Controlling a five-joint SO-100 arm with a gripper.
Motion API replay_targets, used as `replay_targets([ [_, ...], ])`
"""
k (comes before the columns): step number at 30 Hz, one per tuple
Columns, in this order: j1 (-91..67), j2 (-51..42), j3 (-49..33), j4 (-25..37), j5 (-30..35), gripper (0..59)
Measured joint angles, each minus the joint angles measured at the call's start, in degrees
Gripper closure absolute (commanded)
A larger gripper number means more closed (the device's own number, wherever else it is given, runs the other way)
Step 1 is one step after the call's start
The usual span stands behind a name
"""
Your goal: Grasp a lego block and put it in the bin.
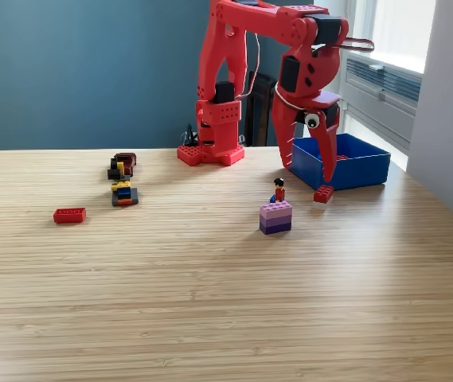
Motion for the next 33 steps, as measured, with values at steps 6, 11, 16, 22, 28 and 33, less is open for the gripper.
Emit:
replay_targets([
  [6,-1.93,-0.18,-0.26,-0.09,0.26,29.3],
  [11,-4.39,-0.18,-0.26,-0.09,1.67,29.1],
  [16,-6.33,-0.18,-0.26,-0.09,2.37,29.0],
  [22,-6.77,-0.18,-0.26,-0.09,2.37,28.3],
  [28,-6.77,-2.99,-1.49,-0.09,2.37,28.8],
  [33,-6.77,-8.88,-3.78,-0.09,2.37,31.8],
])
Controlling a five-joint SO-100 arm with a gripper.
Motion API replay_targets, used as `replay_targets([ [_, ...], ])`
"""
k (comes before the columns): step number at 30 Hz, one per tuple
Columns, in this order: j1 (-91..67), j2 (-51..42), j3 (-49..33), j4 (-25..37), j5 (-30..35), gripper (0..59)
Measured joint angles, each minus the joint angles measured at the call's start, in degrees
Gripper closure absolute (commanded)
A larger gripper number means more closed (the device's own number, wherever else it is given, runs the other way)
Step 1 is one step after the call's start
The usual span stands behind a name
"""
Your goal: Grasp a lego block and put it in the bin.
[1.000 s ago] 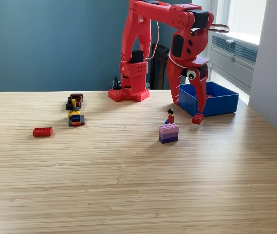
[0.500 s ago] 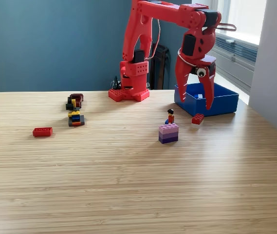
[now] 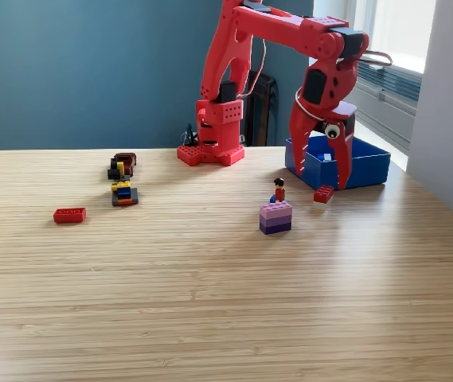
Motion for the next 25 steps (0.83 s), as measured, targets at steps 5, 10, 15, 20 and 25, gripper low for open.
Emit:
replay_targets([
  [5,0.0,-4.48,-2.11,0.0,0.53,36.4],
  [10,0.09,-8.7,-6.06,-0.44,0.53,47.2],
  [15,-0.62,-13.36,-11.69,0.09,4.31,58.5],
  [20,-0.35,-17.84,-18.37,4.22,8.44,58.5],
  [25,-0.26,-20.39,-24.35,8.09,11.95,58.5],
])
